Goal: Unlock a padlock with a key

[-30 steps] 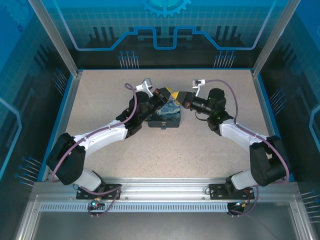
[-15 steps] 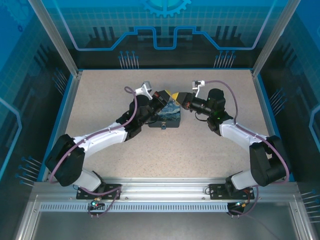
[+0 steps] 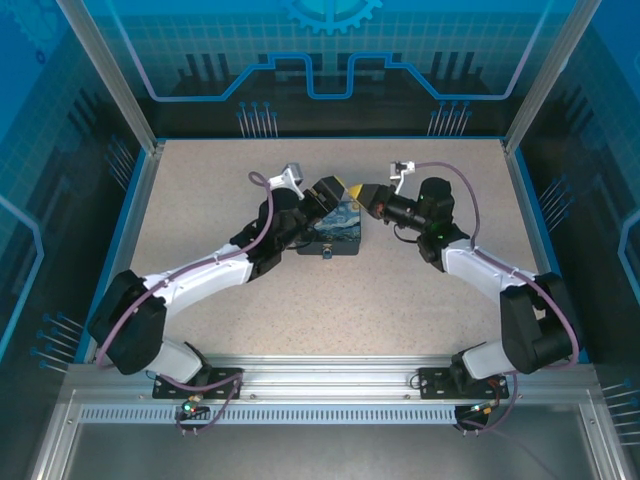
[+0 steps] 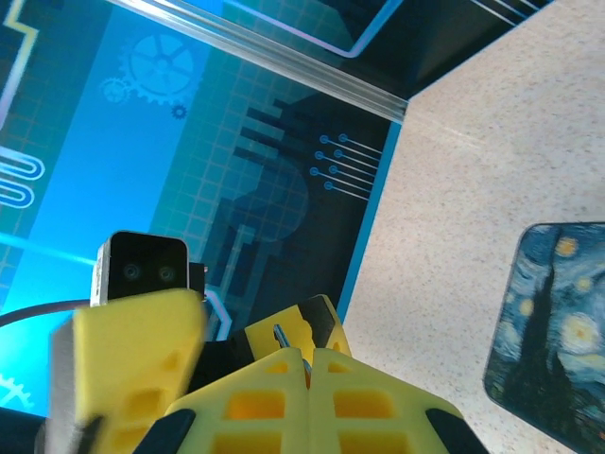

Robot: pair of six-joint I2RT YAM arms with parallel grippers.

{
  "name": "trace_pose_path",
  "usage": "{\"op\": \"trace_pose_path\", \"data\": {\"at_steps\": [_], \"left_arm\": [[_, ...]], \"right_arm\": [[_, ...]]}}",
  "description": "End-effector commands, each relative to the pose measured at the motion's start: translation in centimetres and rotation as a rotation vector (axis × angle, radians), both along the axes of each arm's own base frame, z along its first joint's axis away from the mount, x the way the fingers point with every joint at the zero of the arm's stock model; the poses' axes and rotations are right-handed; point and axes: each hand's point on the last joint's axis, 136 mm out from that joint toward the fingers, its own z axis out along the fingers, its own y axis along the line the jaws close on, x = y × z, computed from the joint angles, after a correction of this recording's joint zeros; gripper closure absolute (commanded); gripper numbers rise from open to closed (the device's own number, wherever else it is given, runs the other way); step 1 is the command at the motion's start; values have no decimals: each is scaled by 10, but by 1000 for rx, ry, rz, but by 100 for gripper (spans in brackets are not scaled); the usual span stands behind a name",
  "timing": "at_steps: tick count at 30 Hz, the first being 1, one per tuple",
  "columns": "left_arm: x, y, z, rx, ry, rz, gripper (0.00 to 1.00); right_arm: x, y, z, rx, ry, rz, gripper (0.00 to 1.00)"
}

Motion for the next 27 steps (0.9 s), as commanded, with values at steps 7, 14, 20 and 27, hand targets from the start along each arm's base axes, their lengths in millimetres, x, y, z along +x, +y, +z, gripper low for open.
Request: {"op": "trace_pose_path", "data": {"at_steps": [7,14,20,27], "left_arm": [[-31,58,-1,375,25,-15,1],[-69,82,-81,601,276,-91,1],[-89,58,-125,579,179,-249,1],[-92,22,-164,569,54,-444,1]], "right_arm": [[-18,-31,-31,-193,87,-35,100],[-18,-50,-66,-318,197,-67,100],[-7,-41,-89,-324,265,-38,100],[11,-14,-106,-352,297,-20,100]]}}
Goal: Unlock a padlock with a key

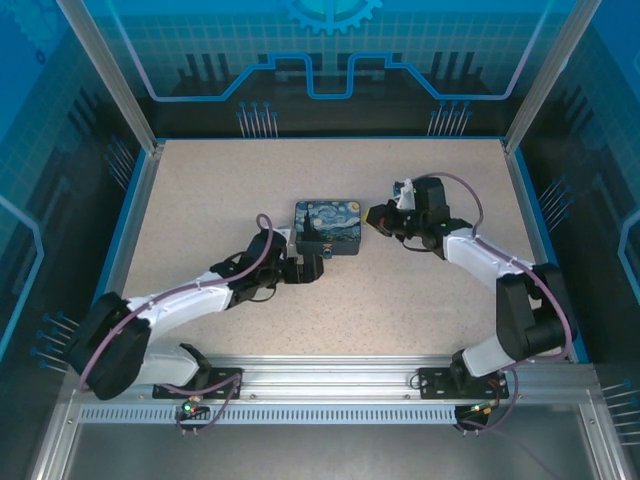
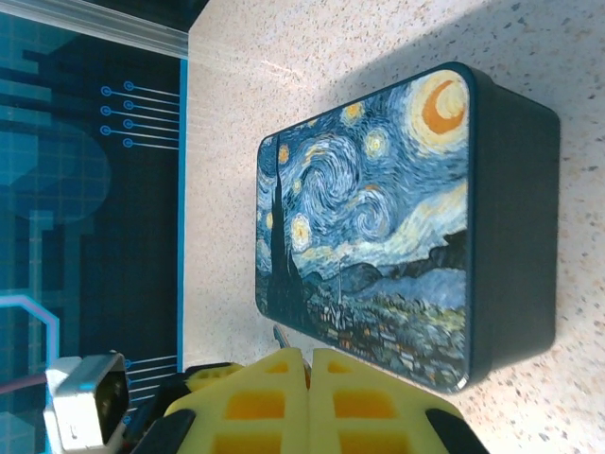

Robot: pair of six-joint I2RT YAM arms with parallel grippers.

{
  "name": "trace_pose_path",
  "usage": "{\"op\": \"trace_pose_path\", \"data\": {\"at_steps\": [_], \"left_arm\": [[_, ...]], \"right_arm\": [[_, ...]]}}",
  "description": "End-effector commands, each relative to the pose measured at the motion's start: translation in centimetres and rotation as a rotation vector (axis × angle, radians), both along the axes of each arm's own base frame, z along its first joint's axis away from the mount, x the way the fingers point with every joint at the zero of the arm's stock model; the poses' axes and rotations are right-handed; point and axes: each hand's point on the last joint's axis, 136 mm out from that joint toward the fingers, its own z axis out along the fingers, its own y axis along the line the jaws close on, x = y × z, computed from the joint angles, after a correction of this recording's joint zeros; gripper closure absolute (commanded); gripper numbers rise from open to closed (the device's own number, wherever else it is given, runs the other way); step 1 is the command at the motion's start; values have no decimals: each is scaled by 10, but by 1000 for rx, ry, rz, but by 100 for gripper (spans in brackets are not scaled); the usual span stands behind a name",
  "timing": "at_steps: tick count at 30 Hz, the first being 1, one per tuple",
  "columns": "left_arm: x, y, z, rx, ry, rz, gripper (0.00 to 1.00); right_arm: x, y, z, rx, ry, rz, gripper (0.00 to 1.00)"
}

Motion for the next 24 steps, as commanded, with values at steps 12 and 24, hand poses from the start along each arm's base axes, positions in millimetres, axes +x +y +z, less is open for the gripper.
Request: {"op": "trace_pose_path", "data": {"at_steps": [12,24], "left_arm": [[35,-49,-29,-76,-161,-170,16],[57,-56,-48,-52,-226,-154,25]], "right_arm": [[21,37,-34,-42,43,-8,100],[26,28,-54,-76,109,-50,100]]}}
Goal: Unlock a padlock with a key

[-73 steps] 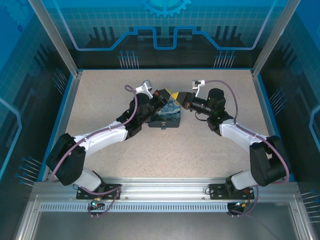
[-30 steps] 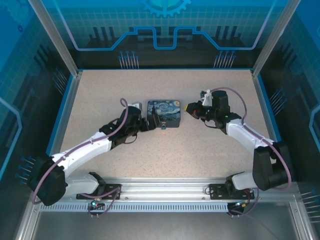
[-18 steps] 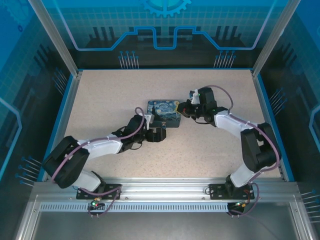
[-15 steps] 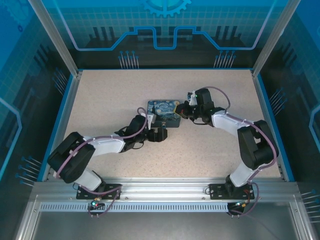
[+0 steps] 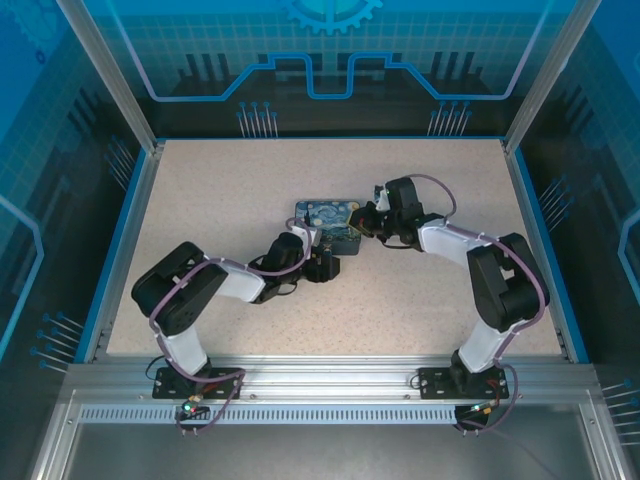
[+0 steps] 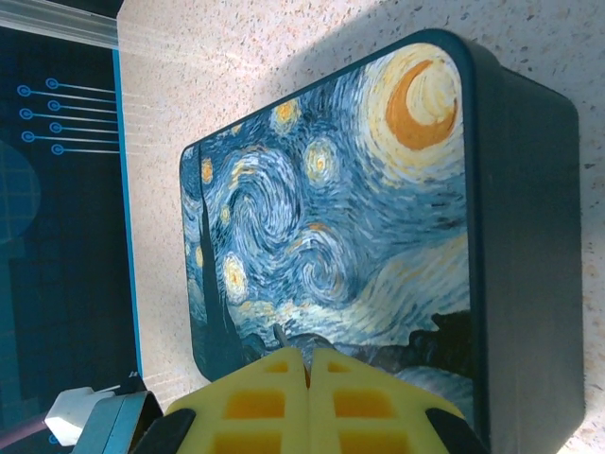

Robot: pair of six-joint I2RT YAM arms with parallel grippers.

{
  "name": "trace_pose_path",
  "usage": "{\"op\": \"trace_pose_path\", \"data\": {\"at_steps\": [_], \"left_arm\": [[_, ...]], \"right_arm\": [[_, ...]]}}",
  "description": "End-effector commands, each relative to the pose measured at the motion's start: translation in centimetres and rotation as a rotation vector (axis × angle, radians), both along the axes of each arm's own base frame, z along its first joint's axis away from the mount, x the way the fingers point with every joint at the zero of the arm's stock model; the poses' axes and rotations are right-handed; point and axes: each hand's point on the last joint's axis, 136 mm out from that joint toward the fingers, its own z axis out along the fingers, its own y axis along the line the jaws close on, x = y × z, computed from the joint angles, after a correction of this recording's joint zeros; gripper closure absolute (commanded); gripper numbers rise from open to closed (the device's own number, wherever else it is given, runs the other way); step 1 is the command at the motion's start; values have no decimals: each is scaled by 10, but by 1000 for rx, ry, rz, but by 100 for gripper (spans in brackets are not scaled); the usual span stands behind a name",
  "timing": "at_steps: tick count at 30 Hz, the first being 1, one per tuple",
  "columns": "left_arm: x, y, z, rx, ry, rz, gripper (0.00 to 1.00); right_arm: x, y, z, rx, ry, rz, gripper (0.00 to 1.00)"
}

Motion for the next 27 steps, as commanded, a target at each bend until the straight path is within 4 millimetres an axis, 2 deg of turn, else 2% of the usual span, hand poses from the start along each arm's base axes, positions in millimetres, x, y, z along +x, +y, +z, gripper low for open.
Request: {"op": "trace_pose_path", "data": {"at_steps": [1,9,13,21,27], "left_arm": [[13,-4,2,17,-65,-1,26],[25,11,-1,110,-138,72,29],[30,10,3,151,-184,87,29],[30,-13,0,130,-190,29,29],[29,-30,12,30,-186,-10,29]], "right_arm": [[5,-2,-8,-8,31,-26,100],[6,-2,-9,0,36,-30,100],[7,-2,-9,1,36,-33,100],[8,-2,-12,0,46,-39,100],[8,-2,-14,-9,52,-40,100]]}}
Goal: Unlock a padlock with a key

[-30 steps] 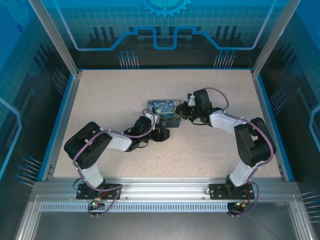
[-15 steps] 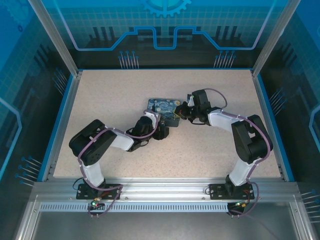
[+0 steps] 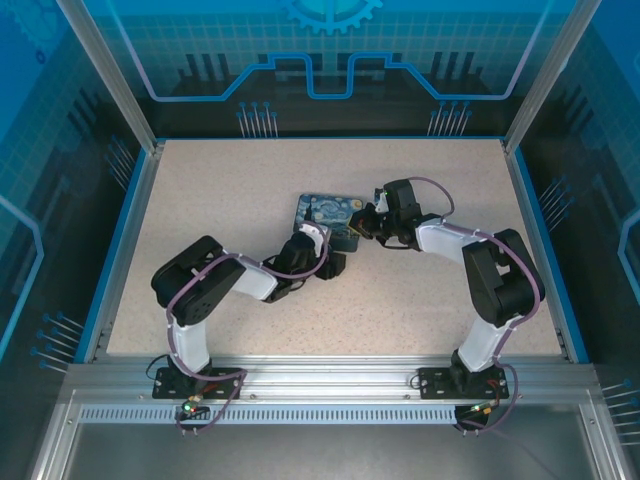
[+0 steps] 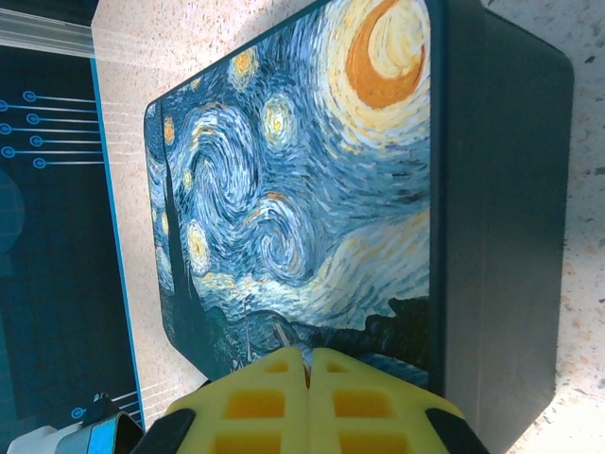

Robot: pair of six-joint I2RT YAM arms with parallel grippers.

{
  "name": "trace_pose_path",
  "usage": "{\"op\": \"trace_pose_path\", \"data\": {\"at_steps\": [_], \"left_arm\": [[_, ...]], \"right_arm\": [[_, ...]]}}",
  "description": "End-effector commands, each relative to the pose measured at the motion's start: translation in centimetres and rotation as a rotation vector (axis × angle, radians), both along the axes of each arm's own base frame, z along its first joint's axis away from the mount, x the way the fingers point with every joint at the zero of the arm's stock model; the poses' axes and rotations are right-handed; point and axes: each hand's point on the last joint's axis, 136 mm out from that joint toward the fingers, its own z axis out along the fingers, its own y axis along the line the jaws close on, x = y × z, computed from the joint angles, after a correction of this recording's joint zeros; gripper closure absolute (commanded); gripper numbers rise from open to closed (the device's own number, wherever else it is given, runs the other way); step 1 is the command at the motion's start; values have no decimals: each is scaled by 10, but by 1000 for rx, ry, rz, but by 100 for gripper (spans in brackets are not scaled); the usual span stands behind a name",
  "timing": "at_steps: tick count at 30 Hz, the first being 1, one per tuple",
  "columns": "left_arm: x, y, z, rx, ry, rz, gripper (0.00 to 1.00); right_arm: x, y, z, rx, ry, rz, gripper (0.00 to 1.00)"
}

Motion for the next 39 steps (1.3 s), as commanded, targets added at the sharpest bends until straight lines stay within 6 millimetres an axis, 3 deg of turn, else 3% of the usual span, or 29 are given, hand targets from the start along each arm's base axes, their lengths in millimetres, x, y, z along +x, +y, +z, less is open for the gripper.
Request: {"op": "trace_pose_path", "data": {"at_steps": [1,6,11,26,39], "left_arm": [[4,-19,22,-101,-33,-43,29],[7,-21,43,-203,-49,-27,29],[13,-20,49,-259,-37,-16,29],[16,-15,17,-241,28,14,33],[21,-15,15,-258,20,37,56]], "right_arm": [[6,-2,-1,-10,8,-12,100],[5,-2,-4,-16,14,-13,100],[5,-2,-5,-18,15,-15,100],[7,0,-6,-14,19,-12,100],[7,0,-10,-17,27,-17,100]]}}
